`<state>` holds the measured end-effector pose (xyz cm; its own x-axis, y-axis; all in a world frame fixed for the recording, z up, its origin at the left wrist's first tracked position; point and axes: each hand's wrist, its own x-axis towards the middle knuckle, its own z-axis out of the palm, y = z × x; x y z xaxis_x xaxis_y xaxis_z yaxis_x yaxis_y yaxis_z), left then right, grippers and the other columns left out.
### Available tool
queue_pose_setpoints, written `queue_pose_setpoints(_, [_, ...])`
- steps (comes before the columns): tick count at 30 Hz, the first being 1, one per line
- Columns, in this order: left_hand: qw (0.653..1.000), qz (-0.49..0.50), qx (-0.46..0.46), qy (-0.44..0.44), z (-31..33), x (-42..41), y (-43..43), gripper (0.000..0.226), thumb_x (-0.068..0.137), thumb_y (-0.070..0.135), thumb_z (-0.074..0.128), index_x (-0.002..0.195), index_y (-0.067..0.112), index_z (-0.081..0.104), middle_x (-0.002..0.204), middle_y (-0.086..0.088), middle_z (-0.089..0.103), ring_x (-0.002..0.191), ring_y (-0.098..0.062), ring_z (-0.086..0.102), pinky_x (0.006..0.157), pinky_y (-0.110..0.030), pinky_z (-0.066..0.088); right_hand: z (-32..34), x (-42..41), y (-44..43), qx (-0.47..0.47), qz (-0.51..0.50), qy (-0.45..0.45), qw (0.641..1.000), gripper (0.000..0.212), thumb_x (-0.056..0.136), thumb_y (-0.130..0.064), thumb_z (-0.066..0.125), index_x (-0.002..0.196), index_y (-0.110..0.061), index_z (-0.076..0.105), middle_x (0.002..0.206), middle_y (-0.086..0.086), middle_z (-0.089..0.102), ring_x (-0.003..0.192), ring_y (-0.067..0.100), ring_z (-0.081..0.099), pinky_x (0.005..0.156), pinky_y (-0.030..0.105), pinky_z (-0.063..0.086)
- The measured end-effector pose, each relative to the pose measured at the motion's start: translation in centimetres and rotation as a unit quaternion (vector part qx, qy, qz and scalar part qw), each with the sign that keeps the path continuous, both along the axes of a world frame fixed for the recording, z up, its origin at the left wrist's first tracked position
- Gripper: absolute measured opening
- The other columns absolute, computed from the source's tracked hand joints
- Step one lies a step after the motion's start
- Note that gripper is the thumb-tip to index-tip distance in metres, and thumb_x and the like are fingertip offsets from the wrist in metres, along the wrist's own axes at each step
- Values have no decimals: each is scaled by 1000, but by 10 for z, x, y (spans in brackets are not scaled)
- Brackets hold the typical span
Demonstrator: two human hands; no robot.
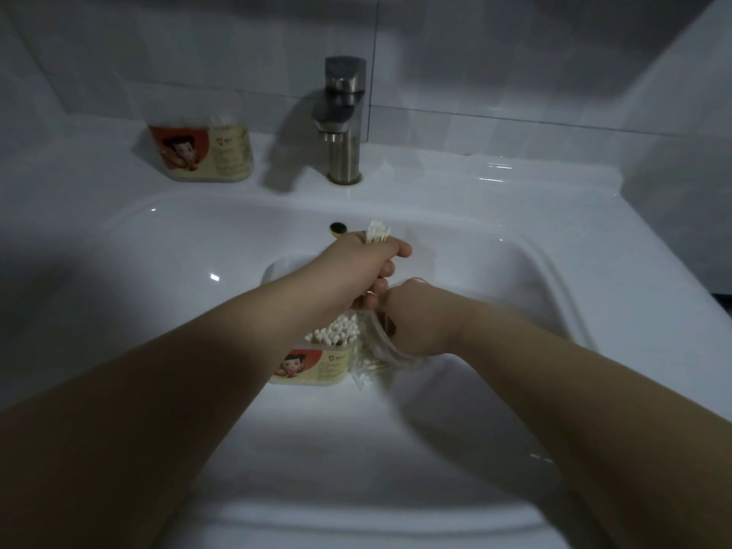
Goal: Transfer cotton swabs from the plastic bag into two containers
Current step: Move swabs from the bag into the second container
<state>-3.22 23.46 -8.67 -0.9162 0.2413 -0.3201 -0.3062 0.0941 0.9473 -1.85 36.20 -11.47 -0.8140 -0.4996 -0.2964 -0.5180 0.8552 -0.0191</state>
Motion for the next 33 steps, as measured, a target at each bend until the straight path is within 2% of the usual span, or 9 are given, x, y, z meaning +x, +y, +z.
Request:
queue_pose_setpoints(5, [998,-18,-53,37,-1,-2,-4,23,106,22,45,100,19,67,68,4,59,42,-7,46,41,-19,37,8,0,1,40,-5,25,999,25,96,-16,47,71,-16,50,66,-2,46,69,23,47,64,27,23])
queue_pose_setpoints(9, [988,-14,-121,91,-3,-4,-7,24,107,24,42,100,21,64,91,1,71,47,-10,52,46,-23,44,23,-5,12,-21,-49,37,998,32,93,-14,51,61,-21,51,62,-4,47,66,22,46,63,27,27])
queue_pose_setpoints(13, [959,-62,-206,182,-8,-6,-13,25,106,27,42,95,28,65,94,-5,74,54,-13,59,56,-28,51,33,-6,21,-59,-80,65,993,21,93,-18,56,83,-23,74,78,4,67,72,23,56,66,27,41])
queue_pose_setpoints(17, [922,-96,-260,272,-9,-6,-14,28,106,28,42,96,23,68,73,10,64,54,7,58,47,-10,38,38,-7,22,-56,-86,85,991,29,91,-14,57,105,-30,79,95,5,73,88,28,64,80,31,52])
queue_pose_setpoints(22, [871,-172,-385,254,-17,-9,-20,28,106,26,41,85,28,60,84,8,63,71,-9,59,55,-23,39,44,-8,29,-68,-98,110,987,38,89,-8,56,112,-31,77,106,4,73,101,28,65,88,36,54])
queue_pose_setpoints(24, [879,-174,-376,236,-19,-9,-20,28,105,26,41,91,29,64,89,9,65,76,-7,61,60,-21,44,45,-10,32,-86,-108,122,983,37,91,-8,56,115,-27,76,112,5,74,106,27,64,92,36,52])
queue_pose_setpoints(27, [909,-143,-329,212,-18,-11,-18,27,104,27,44,110,22,70,107,4,73,94,-15,68,80,-33,56,49,-10,35,-149,-137,143,969,33,93,-5,55,111,-21,78,108,6,76,102,28,65,89,38,52])
queue_pose_setpoints(30, [927,-94,-305,196,-16,-13,-18,23,102,28,48,107,21,69,103,1,73,83,-16,67,69,-35,55,51,-11,40,-215,-172,166,947,34,93,-2,54,108,-19,79,104,4,78,97,24,67,84,32,52])
queue_pose_setpoints(33, [937,-53,-293,185,-14,-16,-18,27,103,31,45,106,18,69,93,-2,69,67,-15,60,57,-29,42,49,-14,43,-271,-206,179,923,30,95,-4,56,109,-18,79,101,-3,77,99,18,68,80,22,46])
